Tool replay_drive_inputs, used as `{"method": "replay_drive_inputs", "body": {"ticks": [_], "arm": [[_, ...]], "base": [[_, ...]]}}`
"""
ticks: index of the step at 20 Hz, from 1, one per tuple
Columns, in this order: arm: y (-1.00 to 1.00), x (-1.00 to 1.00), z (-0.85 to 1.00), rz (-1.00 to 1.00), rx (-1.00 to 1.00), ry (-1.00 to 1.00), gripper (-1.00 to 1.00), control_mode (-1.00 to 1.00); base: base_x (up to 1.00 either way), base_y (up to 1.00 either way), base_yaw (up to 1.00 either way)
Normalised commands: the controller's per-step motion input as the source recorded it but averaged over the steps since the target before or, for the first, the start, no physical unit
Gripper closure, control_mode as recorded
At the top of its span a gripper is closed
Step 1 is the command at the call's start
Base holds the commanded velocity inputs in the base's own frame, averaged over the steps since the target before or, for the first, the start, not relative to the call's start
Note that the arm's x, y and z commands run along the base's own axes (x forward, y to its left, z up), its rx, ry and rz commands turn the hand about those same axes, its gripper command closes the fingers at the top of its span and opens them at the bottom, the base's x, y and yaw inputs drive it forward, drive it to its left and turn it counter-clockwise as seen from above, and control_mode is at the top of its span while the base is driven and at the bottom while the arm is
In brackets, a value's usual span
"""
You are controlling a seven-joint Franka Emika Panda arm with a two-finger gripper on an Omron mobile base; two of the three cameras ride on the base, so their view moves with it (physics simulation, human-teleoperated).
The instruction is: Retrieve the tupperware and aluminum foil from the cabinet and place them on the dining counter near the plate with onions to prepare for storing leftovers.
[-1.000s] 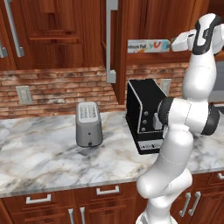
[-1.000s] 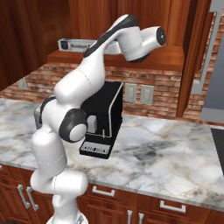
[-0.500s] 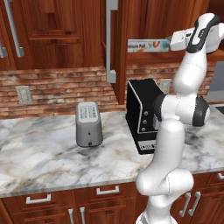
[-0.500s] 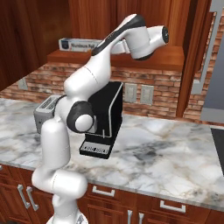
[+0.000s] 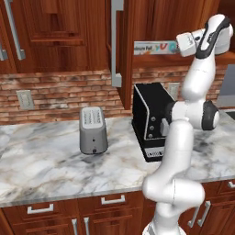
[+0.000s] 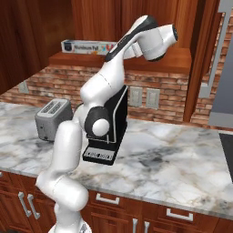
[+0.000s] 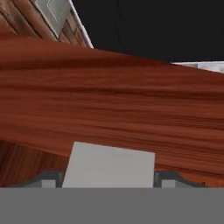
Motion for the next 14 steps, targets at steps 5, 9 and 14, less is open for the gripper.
{"method": "replay_drive_inputs", "body": {"ticks": [5, 9, 14], "arm": [[0.32, -0.94, -0.08, -0.07, -0.08, -0.26, 1.00, -1.00], [0.18, -1.00, -0.01, -0.29, -0.01, -0.40, 1.00, -1.00], [0.55, -1.00, -0.65, -0.49, -0.07, -0.32, 1.00, -1.00]], "base": [[0.00, 0.00, 0.00], [0.00, 0.00, 0.00], [0.00, 0.00, 0.00]]}}
